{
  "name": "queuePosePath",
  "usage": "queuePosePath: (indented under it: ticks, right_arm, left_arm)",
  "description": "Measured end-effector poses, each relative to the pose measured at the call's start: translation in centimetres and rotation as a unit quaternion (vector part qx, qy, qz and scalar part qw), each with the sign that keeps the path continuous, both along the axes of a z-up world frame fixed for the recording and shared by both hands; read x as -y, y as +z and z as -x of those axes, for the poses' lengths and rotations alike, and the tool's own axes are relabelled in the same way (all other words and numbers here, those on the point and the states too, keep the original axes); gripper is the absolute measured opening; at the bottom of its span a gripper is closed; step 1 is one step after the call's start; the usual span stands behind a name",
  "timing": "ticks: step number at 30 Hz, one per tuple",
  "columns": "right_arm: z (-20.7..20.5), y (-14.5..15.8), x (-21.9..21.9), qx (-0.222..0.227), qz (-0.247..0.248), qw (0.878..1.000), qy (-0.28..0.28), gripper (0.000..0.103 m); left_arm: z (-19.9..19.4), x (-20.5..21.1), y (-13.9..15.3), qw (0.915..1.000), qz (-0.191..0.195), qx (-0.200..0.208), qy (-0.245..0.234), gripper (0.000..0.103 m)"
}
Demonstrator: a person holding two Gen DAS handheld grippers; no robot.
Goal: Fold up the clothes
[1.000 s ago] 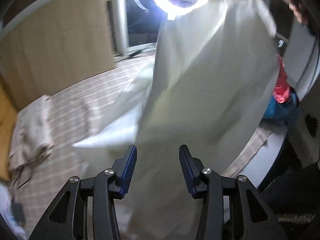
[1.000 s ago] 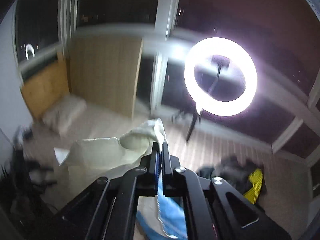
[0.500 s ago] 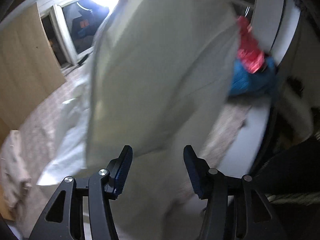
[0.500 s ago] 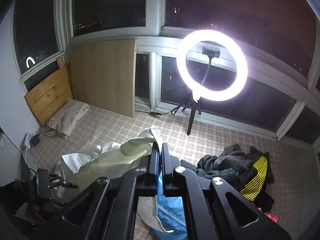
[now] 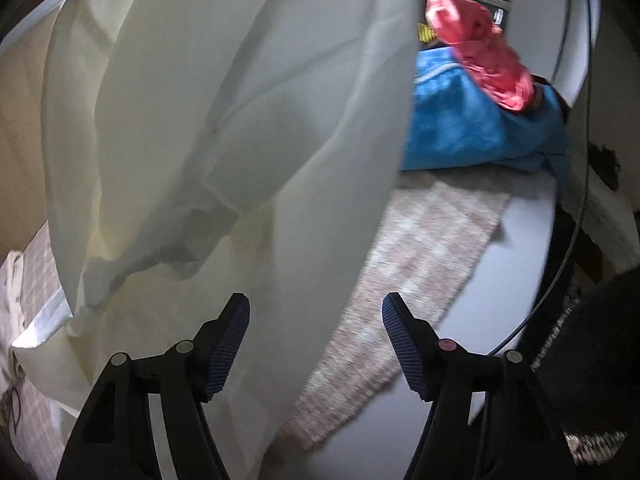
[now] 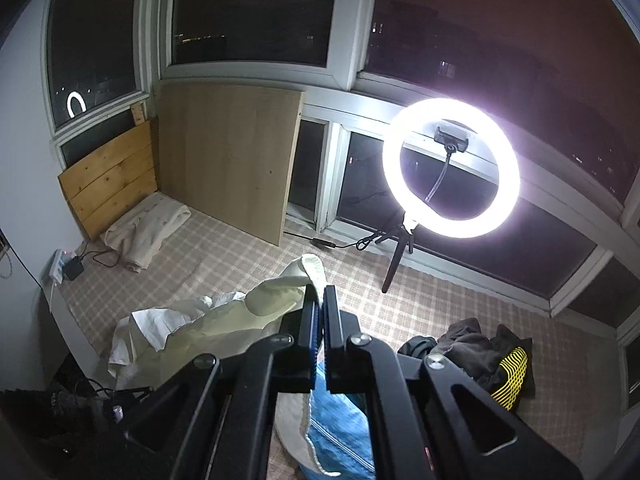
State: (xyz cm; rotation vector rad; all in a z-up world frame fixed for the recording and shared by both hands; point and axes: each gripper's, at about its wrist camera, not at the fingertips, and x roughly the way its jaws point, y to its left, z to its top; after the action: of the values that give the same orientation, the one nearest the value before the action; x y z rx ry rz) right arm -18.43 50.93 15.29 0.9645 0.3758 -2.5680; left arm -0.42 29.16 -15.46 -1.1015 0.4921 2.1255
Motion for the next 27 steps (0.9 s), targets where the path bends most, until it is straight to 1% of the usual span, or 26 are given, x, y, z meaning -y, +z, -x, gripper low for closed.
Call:
queuePosePath:
  ticks: [2,3,4,5,6,7,10,13,14,16,21,23,24,25,26,27]
  right_arm:
    - [-0.2,0.2,0.1,-0.002,-0.002,1.0,0.001,0.002]
    - [-0.2,0.3,0.1,-0.003,-0.001,1.0,0.001,0.002]
    - [-0.3,0.4,0.1,-0.004,0.0,1.0,0.0,0.002]
    - [-0.3,0.3,-0.1,-0.005,0.002,1.0,-0.002,0.002]
    - [-0.3,0.2,-0.2,-0.005,0.0,1.0,-0.003,0.002]
    - [-0.2,0.0,-0.5,-0.005,-0.002,1.0,-0.004,0.002]
    - [0.1,-0.9,-1.3,0.002,-0.003,1.0,-0.011,0.002]
    - [0.5,-2.2,-2.3,0.014,0.0,1.0,-0.018,0.002]
    - [0.6,-2.5,-2.6,0.016,0.0,1.0,-0.019,0.002]
    - [0.5,-2.8,-3.1,0.018,0.002,1.0,-0.022,0.002]
    - [0.3,-3.5,-4.5,0.023,0.007,0.999,-0.027,0.002]
    - [0.2,-3.8,-5.0,0.025,0.008,0.999,-0.029,0.002]
    - [0.2,-4.0,-5.2,0.026,0.008,0.999,-0.031,0.002]
    - [0.1,-4.3,-5.4,0.027,0.007,0.999,-0.032,0.002]
    - [0.1,-4.5,-5.5,0.03,0.006,0.999,-0.033,0.002]
    - [0.1,-4.8,-5.6,0.033,0.005,0.999,-0.034,0.002]
  left_arm:
    - [0.3,0.4,0.0,0.9999,-0.016,0.006,0.003,0.061]
    - [0.3,0.7,0.0,0.9996,-0.025,0.01,0.003,0.053]
    - [0.5,1.0,0.0,0.9994,-0.029,0.016,0.004,0.021]
    - [0.6,1.4,0.1,0.999,-0.036,0.025,0.006,0.004]
    - [0.9,1.9,0.3,0.9979,-0.049,0.04,0.012,0.0]
    - [1.0,2.5,0.7,0.9965,-0.063,0.051,0.018,0.0]
    - [0.4,4.3,3.1,0.9924,-0.105,0.051,0.039,0.0]
    - [-0.3,6.5,5.8,0.989,-0.135,0.041,0.046,0.0]
    - [-0.5,7.0,6.5,0.9902,-0.127,0.03,0.051,0.0]
    - [-0.6,7.6,7.3,0.9915,-0.111,0.026,0.063,0.0]
    - [-0.7,10.6,10.6,0.9862,-0.139,0.01,0.088,0.0]
    - [0.0,10.8,10.4,0.9862,-0.137,0.011,0.092,0.0]
    - [0.8,11.0,10.0,0.9849,-0.143,0.03,0.093,0.0]
    - [1.6,10.7,9.0,0.984,-0.147,0.057,0.083,0.0]
    - [2.0,9.8,7.6,0.9857,-0.136,0.072,0.067,0.0]
    - [2.2,8.7,6.1,0.9865,-0.12,0.095,0.056,0.0]
